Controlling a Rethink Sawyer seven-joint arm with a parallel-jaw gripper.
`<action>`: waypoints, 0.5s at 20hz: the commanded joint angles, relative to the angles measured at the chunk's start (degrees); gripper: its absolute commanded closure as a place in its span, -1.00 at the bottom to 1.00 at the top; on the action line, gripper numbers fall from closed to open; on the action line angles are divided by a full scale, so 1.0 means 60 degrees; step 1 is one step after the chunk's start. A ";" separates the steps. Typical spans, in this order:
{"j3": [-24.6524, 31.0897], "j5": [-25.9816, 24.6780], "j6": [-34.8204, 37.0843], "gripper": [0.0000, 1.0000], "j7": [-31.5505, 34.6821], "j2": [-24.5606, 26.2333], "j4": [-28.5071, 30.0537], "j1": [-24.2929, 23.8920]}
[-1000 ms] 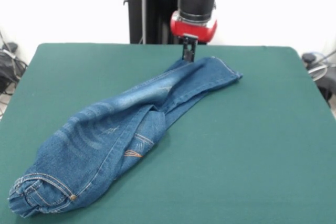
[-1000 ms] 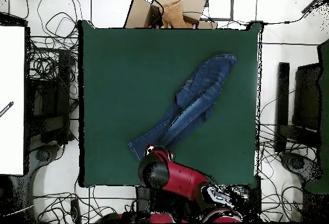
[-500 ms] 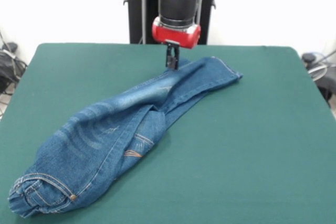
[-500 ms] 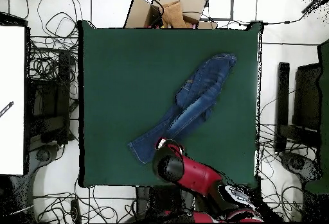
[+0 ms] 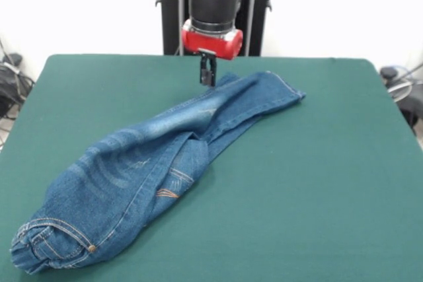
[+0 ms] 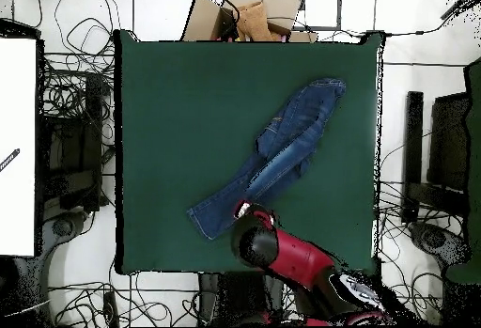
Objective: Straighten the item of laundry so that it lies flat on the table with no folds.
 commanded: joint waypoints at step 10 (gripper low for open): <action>0.1711 -0.0974 0.1969 1.00 -0.0063 0.0441 -0.2093 -0.1251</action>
